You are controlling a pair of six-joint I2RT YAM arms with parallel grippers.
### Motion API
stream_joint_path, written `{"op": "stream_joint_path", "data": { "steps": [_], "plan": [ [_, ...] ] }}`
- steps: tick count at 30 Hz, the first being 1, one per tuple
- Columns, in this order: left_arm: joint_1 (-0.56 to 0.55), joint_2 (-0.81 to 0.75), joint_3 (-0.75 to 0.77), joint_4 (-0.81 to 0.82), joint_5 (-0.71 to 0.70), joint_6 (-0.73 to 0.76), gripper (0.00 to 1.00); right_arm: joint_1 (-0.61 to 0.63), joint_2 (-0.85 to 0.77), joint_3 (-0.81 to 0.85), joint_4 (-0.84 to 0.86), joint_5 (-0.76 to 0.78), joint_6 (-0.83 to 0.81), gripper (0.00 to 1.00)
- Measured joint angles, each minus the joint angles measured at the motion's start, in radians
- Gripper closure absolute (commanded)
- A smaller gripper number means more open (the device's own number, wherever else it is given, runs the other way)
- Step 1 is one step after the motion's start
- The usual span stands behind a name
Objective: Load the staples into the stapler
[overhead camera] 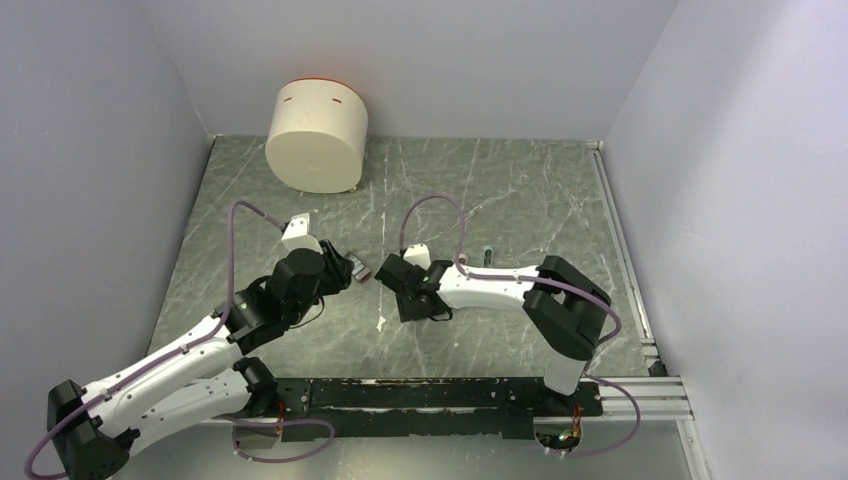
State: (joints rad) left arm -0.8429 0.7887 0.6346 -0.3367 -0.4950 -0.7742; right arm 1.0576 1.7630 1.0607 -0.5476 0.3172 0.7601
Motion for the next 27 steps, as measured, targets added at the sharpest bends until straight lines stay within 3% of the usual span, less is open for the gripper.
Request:
{"op": "stream_joint_path", "data": {
  "steps": [14,20,27],
  "plan": [
    [0.000,0.006,0.004,-0.009,0.005,0.001,0.60,-0.053,0.113,0.131,0.054,0.009,-0.006,0.62],
    [0.000,0.009,0.014,-0.009,0.012,0.004,0.60,-0.091,0.161,0.191,0.090,0.008,-0.010,0.44],
    [0.000,0.016,0.014,0.001,0.051,0.018,0.44,-0.104,0.103,0.196,0.106,-0.003,-0.058,0.37]
  ]
}}
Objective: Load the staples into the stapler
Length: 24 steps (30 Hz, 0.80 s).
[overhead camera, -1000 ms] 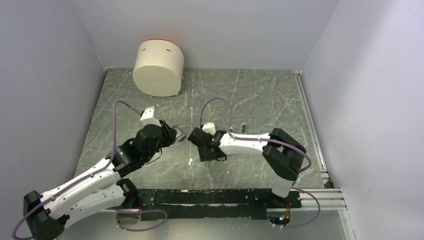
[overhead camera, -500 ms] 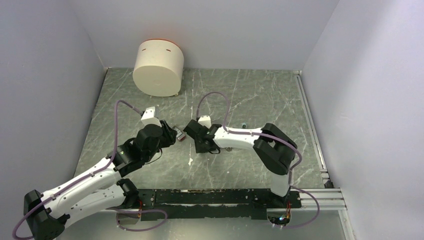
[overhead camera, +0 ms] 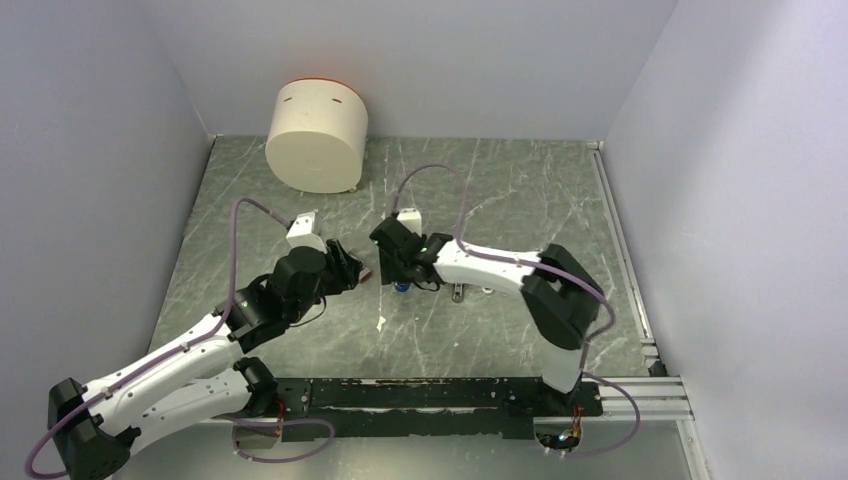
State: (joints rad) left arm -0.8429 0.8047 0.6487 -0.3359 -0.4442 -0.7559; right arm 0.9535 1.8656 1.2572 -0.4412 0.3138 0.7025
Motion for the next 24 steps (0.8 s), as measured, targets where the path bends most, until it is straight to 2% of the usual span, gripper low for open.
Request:
{"op": "stream_joint_path", "data": {
  "steps": [6,11,15,24],
  "plan": [
    [0.000,0.000,0.000,0.018,0.025,0.000,0.34,-0.039,-0.258,-0.053,0.007,0.029,-0.016,0.36],
    [0.001,-0.001,0.000,0.042,0.047,0.008,0.26,-0.182,-0.400,-0.100,-0.021,0.105,-0.019,0.36],
    [0.002,0.000,-0.001,0.088,0.089,0.035,0.25,-0.274,-0.397,-0.130,-0.070,0.132,-0.032,0.39],
    [0.002,0.014,-0.005,0.203,0.203,0.076,0.25,-0.325,-0.314,-0.154,-0.111,0.078,-0.063,0.50]
  ]
}}
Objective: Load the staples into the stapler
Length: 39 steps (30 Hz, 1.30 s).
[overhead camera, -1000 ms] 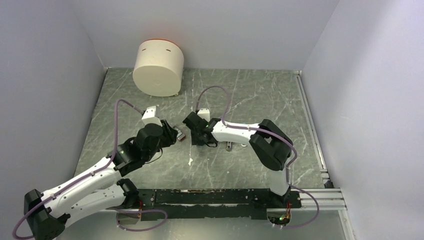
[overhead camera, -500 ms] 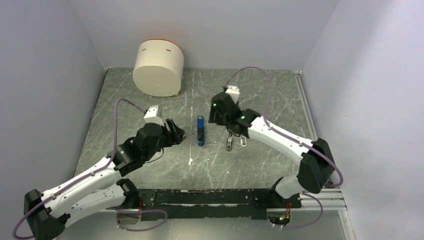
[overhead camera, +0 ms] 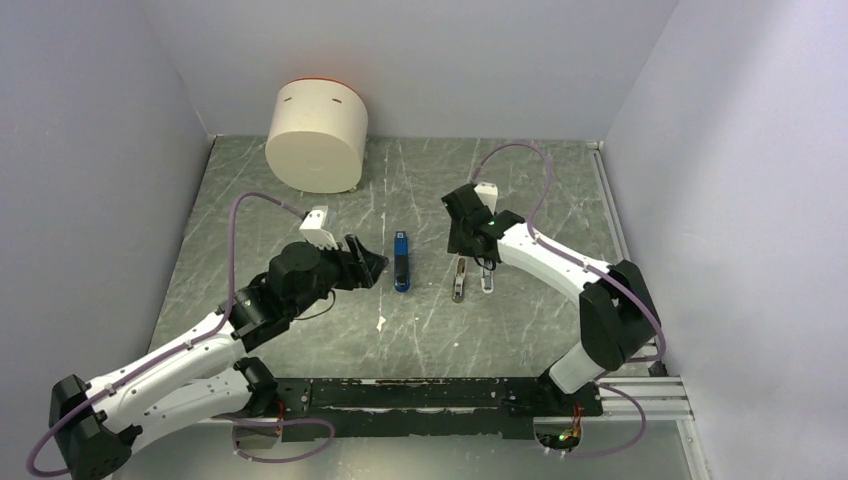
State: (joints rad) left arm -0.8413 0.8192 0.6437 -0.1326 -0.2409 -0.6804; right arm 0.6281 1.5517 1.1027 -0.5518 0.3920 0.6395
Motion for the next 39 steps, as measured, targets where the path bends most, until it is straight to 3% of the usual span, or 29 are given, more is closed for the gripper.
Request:
{"op": "stream_joint_path", "data": {
  "steps": [6,14,18,22,26,35,39],
  "plan": [
    [0.000,0.026,-0.002,0.027,0.037,0.013,0.25,-0.002,0.058,0.000,0.000,-0.038,-0.028,0.54],
    [0.000,0.201,0.029,0.007,0.107,0.020,0.30,-0.002,0.106,0.000,-0.003,-0.048,-0.040,0.73],
    [0.000,0.281,0.055,0.018,0.182,0.021,0.40,-0.003,0.107,0.001,0.000,-0.052,-0.043,0.77],
    [-0.002,0.369,0.066,0.068,0.285,-0.004,0.66,-0.003,0.106,0.001,0.000,-0.054,-0.049,0.78],
    [-0.023,0.505,0.108,0.131,0.364,-0.045,0.78,-0.003,0.101,-0.007,0.011,-0.057,-0.057,0.79],
    [-0.122,0.740,0.264,0.169,0.417,-0.126,0.73,-0.003,0.081,-0.034,0.034,-0.055,-0.058,0.82],
    [-0.124,0.818,0.286,0.188,0.406,-0.143,0.76,-0.006,0.081,-0.034,0.037,-0.056,-0.058,0.83]
  ]
}}
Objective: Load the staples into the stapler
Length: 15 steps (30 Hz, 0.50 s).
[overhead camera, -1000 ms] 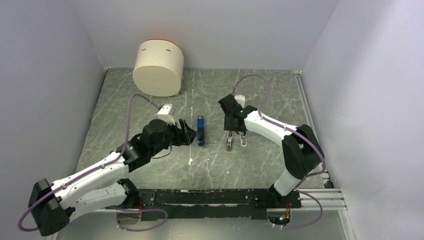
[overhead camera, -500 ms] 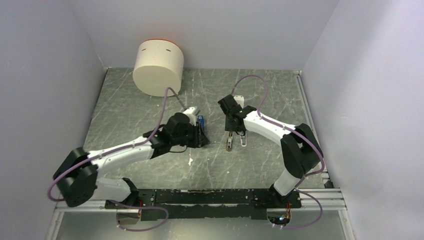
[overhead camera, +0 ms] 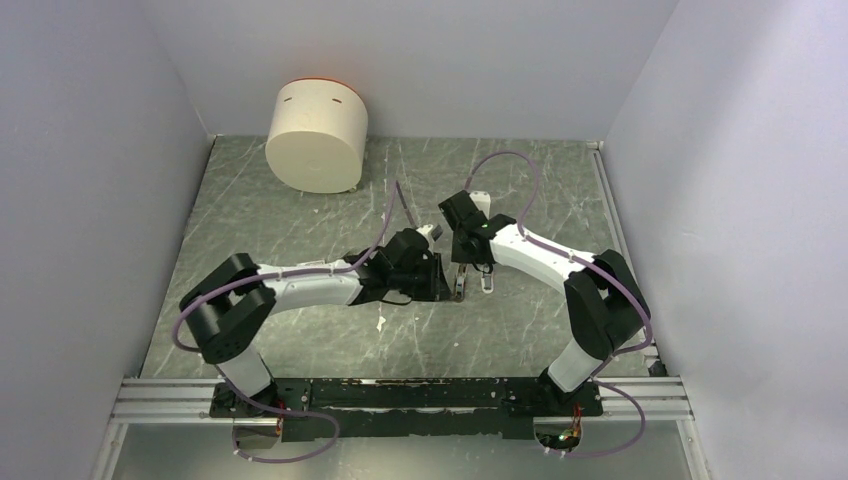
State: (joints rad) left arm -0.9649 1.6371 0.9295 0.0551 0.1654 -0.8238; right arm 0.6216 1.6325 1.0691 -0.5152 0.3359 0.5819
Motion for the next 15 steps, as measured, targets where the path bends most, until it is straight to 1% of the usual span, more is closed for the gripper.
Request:
{"op": "stream_joint_path", "data": {
  "steps": [5,11,15],
  "plan": [
    [0.002,0.082,0.005,0.006,-0.018,-0.017,0.77,-0.008,0.000,0.000,0.018,-0.005,0.001,0.83],
    [0.022,0.116,0.005,0.048,-0.031,-0.027,0.73,-0.013,0.000,0.000,0.056,-0.027,0.005,0.83],
    [0.045,0.150,0.006,0.048,-0.075,-0.019,0.76,-0.016,0.000,0.000,0.072,-0.043,0.006,0.83]
  ]
}}
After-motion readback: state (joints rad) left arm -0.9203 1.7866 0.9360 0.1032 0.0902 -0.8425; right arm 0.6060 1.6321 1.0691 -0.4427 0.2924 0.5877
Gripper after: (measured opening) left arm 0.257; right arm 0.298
